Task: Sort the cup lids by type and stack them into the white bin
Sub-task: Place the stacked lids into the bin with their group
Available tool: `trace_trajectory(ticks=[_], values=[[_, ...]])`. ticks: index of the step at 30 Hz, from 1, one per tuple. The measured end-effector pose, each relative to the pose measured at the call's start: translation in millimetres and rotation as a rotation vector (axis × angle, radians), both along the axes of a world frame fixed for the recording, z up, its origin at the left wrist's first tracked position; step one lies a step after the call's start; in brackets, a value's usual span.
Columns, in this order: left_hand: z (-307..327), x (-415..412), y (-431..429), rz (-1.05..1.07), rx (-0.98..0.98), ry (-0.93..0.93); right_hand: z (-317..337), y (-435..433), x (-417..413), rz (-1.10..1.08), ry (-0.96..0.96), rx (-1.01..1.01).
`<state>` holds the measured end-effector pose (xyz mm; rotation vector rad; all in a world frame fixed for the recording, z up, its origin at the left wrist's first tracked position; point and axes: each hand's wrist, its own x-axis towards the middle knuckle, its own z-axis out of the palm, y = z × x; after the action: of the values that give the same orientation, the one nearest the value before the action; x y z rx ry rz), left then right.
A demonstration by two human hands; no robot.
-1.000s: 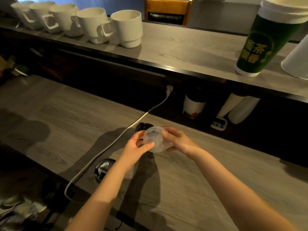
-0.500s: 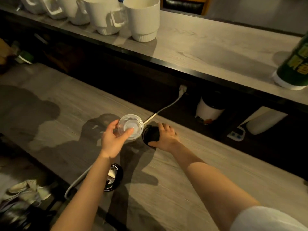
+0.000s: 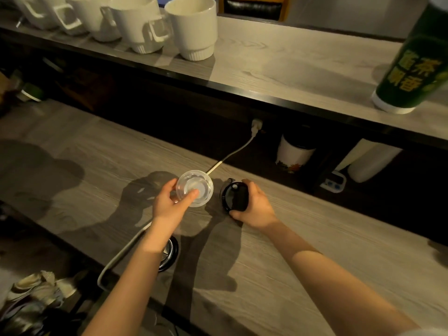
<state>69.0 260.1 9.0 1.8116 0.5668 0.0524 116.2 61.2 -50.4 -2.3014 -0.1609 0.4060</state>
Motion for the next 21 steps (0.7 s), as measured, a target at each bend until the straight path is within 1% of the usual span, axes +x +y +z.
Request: trace_trajectory(ticks=[2,7,12,14,21], values=[[3,-7,-9,-0.012,-0.020,-0.005,12,-15,-17,-0.054,-0.047,0.039],[15,-27,-44,-0.135,0.040,-0.036,47,-63,-63,-0.226,-0.130,0.145],[22,-36,-106,-0.272,0.059,-0.084,67,-128,-112,-0.407,-0.191,0.153],[26,-43,-140,-0.343,0.062,-0.097,72,-159,-133,-0.463,-0.217,0.123],[40,-77,-265,-0.532,-0.034,-0.105,94,-274,-210,-0.651,-0.282,0.070]])
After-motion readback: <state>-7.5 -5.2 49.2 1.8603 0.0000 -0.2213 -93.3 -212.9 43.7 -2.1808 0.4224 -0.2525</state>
